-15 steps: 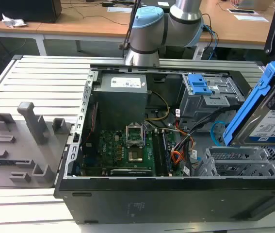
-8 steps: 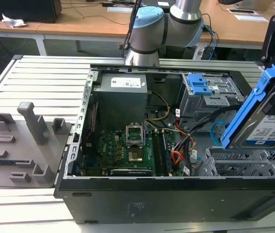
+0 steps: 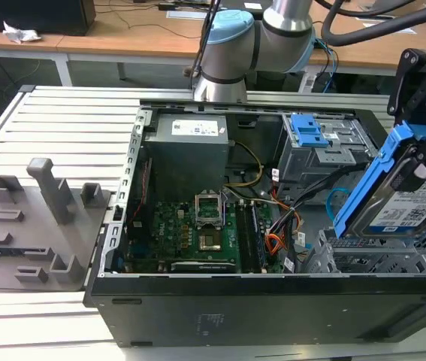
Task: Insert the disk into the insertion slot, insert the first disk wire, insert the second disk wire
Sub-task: 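Insert the disk into the insertion slot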
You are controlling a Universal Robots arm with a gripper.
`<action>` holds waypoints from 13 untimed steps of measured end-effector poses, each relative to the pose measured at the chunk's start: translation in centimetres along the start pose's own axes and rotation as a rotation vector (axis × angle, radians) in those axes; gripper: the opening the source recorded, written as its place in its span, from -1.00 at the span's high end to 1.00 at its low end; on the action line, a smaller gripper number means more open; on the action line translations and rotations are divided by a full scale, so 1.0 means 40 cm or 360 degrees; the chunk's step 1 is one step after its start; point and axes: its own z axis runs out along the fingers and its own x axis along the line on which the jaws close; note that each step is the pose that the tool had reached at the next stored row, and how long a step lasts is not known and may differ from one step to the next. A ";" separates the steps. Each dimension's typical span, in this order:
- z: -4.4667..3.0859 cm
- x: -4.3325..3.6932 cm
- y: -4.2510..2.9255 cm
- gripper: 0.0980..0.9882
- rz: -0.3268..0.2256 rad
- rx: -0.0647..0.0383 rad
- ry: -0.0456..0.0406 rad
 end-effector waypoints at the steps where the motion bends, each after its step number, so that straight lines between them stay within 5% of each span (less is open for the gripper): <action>1: 0.005 -0.002 0.000 0.39 0.0000 0.0000 0.0000; 13: 0.054 0.003 0.001 0.39 0.0000 0.0000 0.0002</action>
